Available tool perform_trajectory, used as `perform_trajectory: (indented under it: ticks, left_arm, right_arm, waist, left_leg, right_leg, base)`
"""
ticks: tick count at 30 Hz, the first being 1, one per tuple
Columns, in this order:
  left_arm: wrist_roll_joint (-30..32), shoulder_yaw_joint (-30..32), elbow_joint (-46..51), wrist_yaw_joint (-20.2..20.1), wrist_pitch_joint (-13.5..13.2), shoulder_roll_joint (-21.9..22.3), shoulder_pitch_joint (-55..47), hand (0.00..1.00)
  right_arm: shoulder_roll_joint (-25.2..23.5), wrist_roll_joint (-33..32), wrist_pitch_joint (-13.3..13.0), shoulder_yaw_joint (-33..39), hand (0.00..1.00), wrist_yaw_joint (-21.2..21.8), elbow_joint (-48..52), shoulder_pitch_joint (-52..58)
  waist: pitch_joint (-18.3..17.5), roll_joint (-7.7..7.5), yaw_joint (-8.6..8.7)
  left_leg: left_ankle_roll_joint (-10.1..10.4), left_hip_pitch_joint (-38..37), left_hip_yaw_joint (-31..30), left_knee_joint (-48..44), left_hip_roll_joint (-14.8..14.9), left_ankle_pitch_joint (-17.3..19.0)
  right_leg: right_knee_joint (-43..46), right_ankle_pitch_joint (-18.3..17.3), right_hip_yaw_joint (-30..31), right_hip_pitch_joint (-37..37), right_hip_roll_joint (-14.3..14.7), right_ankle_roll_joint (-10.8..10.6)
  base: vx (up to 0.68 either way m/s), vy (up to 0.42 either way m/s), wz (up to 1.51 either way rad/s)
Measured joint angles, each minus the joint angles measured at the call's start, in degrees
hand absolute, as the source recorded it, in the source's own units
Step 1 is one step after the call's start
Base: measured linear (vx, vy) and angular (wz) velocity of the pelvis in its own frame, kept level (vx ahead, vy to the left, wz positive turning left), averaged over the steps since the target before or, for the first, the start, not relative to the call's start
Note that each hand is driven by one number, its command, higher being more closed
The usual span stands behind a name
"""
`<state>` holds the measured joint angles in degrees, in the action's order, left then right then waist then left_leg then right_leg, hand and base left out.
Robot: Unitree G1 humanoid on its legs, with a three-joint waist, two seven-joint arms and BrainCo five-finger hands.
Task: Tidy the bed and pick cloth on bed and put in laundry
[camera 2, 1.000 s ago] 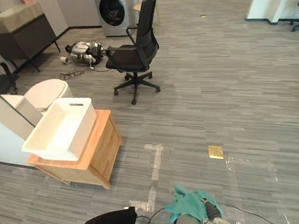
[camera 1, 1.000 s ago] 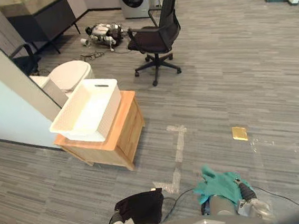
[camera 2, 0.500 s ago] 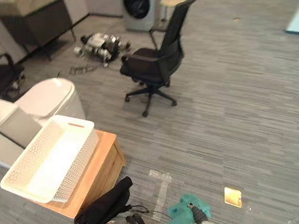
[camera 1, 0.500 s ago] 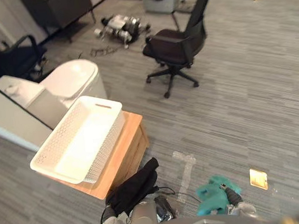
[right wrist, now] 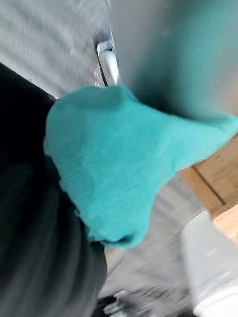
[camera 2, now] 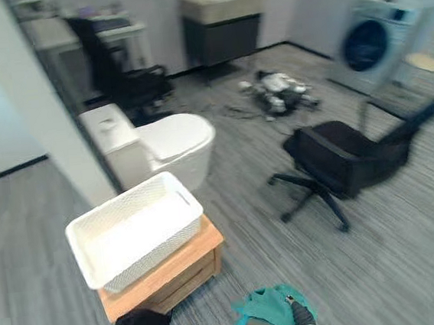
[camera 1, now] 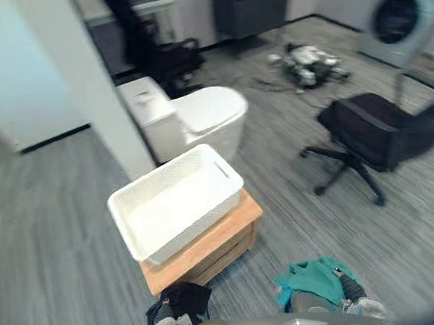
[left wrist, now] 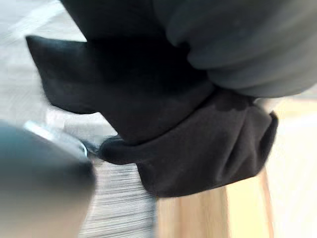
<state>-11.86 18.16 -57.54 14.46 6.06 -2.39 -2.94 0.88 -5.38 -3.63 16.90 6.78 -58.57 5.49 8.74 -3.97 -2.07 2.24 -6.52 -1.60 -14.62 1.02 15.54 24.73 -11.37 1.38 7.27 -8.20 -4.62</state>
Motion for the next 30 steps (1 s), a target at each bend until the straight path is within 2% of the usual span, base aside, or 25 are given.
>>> perform_trajectory:
  ticks: [1, 3, 6, 8, 9, 10, 11, 13, 17, 21, 23, 25, 28, 30]
  left_arm:
    - [0.03, 0.56, 0.12, 1.11, -0.12, 1.80, -0.69, 1.00]
    - [0.05, 1.03, 0.44, 2.16, -0.56, 3.01, -1.35, 1.00]
    - [0.29, 1.01, 1.65, 2.29, -0.74, 3.13, -2.00, 1.00]
    - [2.79, 1.08, 2.37, 3.87, -1.66, 3.28, -2.09, 1.00]
    - [2.99, 1.11, 2.40, 4.05, -1.82, 3.32, -2.09, 1.00]
    - [3.47, 1.14, 2.98, 4.94, -2.34, 3.63, -2.24, 1.00]
    - [4.66, 1.10, 3.33, 6.45, -3.47, 3.28, -2.50, 1.00]
    - [6.73, 1.03, 3.35, 6.94, -4.65, 2.48, -2.58, 1.00]
    - [8.84, 1.09, 2.55, 6.47, -5.83, 1.85, -3.16, 1.00]
    - [9.18, 1.34, 2.19, 4.66, -6.46, 1.50, -3.60, 1.00]
    - [9.26, 1.12, 2.03, 3.57, -6.43, 1.09, -4.32, 1.00]
    - [10.19, 0.83, 1.21, 2.74, -6.32, 0.51, -4.77, 1.00]
    - [14.18, -2.50, -0.63, 0.65, -6.12, -0.94, -4.87, 1.00]
    - [15.80, -4.21, -1.15, -0.40, -5.09, -1.85, -4.97, 1.00]
  right_arm:
    - [-0.03, 0.08, 0.12, -0.56, 1.00, -0.11, 0.26, -0.38]
    - [0.55, 0.32, 0.56, -2.50, 1.00, 0.20, 0.27, -1.40]
    - [0.58, -0.04, 1.97, -4.14, 1.00, 0.27, 0.34, -2.42]
    - [0.56, -2.07, 3.29, -3.99, 1.00, -0.39, 0.29, -1.67]
    - [0.56, -2.36, 3.34, -3.95, 1.00, -0.43, 0.27, -1.56]
    - [0.52, -2.61, 3.66, -3.79, 1.00, -0.44, 0.25, -1.64]
    - [0.05, -3.04, 3.99, -3.33, 1.00, -0.36, 0.20, -2.10]
    - [-0.94, -3.01, 4.27, -1.90, 1.00, 0.01, -0.32, -2.47]
    - [-0.79, -2.14, 4.43, 0.82, 1.00, 0.37, -1.37, -2.03]
    - [-0.07, -2.13, 3.45, 2.08, 1.00, 0.42, -1.29, -1.39]
    - [0.11, -2.09, 2.80, 2.44, 1.00, 0.42, -1.67, -1.39]
    - [0.12, -2.17, 1.56, 2.71, 1.00, 0.38, -2.13, -1.19]
    - [0.84, -2.14, -1.08, 2.91, 1.00, 0.57, -2.77, -0.47]
    - [0.97, -2.13, -2.16, 2.63, 1.00, 1.00, -3.20, -0.30]
  waist:
    - [-0.71, 1.80, 0.29]
    - [-1.41, 3.28, 0.98]
    - [-1.33, 3.18, 1.00]
    - [-1.07, 2.63, 0.98]
    - [-1.02, 2.56, 0.95]
    - [-1.13, 2.57, 0.60]
    - [-1.53, 1.82, -0.07]
    - [-2.11, 0.89, -0.45]
    - [-2.01, 1.12, -0.20]
    - [-1.99, 1.75, 0.70]
    - [-1.91, 1.80, 0.95]
    - [-1.99, 1.85, 1.41]
    - [-1.92, 1.50, 1.78]
    - [-1.97, 1.11, 2.46]
  left_leg:
    - [0.56, 0.98, 4.64, -0.75, 2.94, -0.08]
    - [1.98, 0.76, 5.99, 0.83, 5.18, -0.99]
    - [2.05, 1.64, 13.06, 0.30, 8.28, -2.44]
    - [2.15, 3.74, 21.85, -2.63, 9.69, -3.18]
    - [2.10, 3.87, 22.32, -2.78, 9.67, -3.23]
    - [1.45, 4.90, 23.39, -2.92, 9.02, -4.10]
    - [0.71, 5.45, 23.27, -2.25, 7.89, -4.82]
    - [0.21, 5.43, 22.91, 1.12, 6.04, -6.87]
    - [-0.08, 3.40, 22.15, 7.58, 4.39, -10.47]
    - [0.21, 3.03, 22.16, 8.77, 4.42, -11.19]
    - [0.79, 1.75, 23.38, 10.42, 4.19, -11.69]
    - [0.47, 0.37, 23.89, 12.93, 3.33, -12.76]
    - [-0.12, -1.63, 23.92, 18.13, 0.44, -14.21]
    - [-0.15, -2.52, 23.12, 19.94, -1.07, -14.19]
  right_leg:
    - [-1.64, -0.89, -3.60, -1.81, 1.11, 1.06]
    - [-3.01, -1.49, -7.37, -3.50, 1.74, 2.01]
    - [-5.32, -1.82, -13.51, -6.40, 1.08, 2.59]
    - [-5.79, -1.94, -20.02, -8.90, -1.18, 2.74]
    - [-5.77, -1.94, -20.40, -9.06, -1.47, 2.73]
    - [-5.97, -1.83, -21.42, -9.73, -2.36, 2.26]
    - [-7.37, -1.17, -21.95, -9.89, -3.17, 1.20]
    - [-9.44, -0.05, -22.60, -10.25, -4.06, 0.04]
    - [-11.37, 1.20, -23.08, -10.98, -4.27, -0.18]
    - [-11.80, 1.19, -22.93, -11.14, -4.09, -0.18]
    - [-12.02, 1.27, -22.24, -11.19, -4.07, -0.25]
    - [-12.27, 1.20, -21.63, -10.85, -4.28, -1.04]
    - [-9.46, -0.53, -20.96, -9.18, -6.47, -2.12]
    - [-7.68, -1.43, -19.24, -8.48, -6.82, -2.65]
  base:
    - [0.21, -0.265, 0.76]
    - [0.21, -0.227, 0.94]
    - [0.12, -0.146, 0.97]
    - [0.07, -0.020, 1.46]
    - [0.02, 0.067, 1.10]
    - [0.01, 0.108, 0.65]
    - [0.01, 0.146, 0.59]
    - [-0.02, 0.099, 0.30]
    - [-0.07, 0.011, 0.15]
    - [-0.12, -0.039, 0.06]
    - [-0.09, 0.001, -0.17]
    - [-0.10, 0.034, -0.17]
    - [-0.03, 0.080, 0.00]
    - [0.04, 0.088, 0.08]
